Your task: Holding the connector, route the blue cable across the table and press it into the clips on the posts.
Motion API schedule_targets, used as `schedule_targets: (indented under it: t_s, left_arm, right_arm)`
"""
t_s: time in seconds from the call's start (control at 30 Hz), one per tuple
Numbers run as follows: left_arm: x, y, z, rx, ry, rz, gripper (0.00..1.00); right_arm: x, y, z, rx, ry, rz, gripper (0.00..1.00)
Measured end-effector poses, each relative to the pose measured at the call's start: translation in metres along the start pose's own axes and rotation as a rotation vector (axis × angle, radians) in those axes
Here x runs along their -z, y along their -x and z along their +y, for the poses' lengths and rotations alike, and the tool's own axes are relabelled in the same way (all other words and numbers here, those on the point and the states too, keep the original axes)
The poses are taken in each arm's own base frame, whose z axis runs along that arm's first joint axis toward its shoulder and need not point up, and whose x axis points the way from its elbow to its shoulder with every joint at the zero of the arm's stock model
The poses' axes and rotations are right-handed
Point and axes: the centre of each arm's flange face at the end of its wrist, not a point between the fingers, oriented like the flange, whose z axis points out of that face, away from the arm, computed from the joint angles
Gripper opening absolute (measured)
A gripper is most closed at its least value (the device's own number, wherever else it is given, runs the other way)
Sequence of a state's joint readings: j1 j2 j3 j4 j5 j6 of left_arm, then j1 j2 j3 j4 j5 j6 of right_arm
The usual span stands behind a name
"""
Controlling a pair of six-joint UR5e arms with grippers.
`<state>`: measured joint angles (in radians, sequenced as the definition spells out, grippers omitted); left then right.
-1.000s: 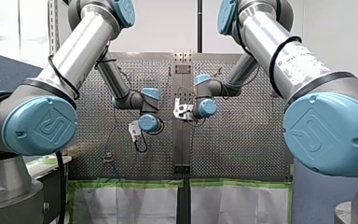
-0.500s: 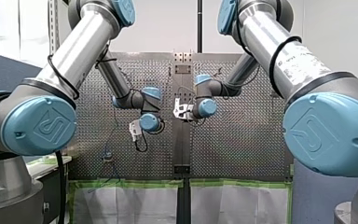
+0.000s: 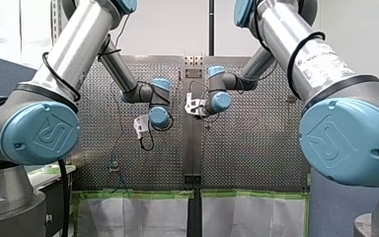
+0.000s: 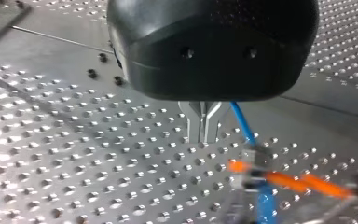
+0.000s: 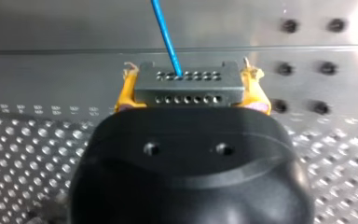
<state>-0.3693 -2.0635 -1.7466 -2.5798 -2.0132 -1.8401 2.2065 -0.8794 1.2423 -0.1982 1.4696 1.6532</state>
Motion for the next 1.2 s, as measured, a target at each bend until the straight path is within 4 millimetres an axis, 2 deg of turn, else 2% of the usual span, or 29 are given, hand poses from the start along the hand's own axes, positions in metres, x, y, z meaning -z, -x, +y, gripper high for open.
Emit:
schedule_targets:
  t_s: [0.37,0.73,1.0,1.2]
  left_arm:
    - [0.022,0.045,-0.015,-0.039,-0.010,-0.028,0.00]
    - [0.046,0.089,-0.030,-0.039,-0.055,-0.061,0.00]
    - [0.066,0.120,-0.041,-0.033,-0.094,-0.086,0.00]
    - [0.083,0.140,-0.049,-0.035,-0.122,-0.103,0.00]
  right_arm:
    - [0.028,-0.051,-0.001,-0.016,0.007,-0.002,0.00]
    - [0.061,-0.077,0.000,-0.032,0.018,-0.018,0.00]
    - [0.082,-0.108,-0.007,-0.044,0.010,0.013,0.00]
    - [0.101,-0.131,-0.020,-0.040,-0.020,0.039,0.00]
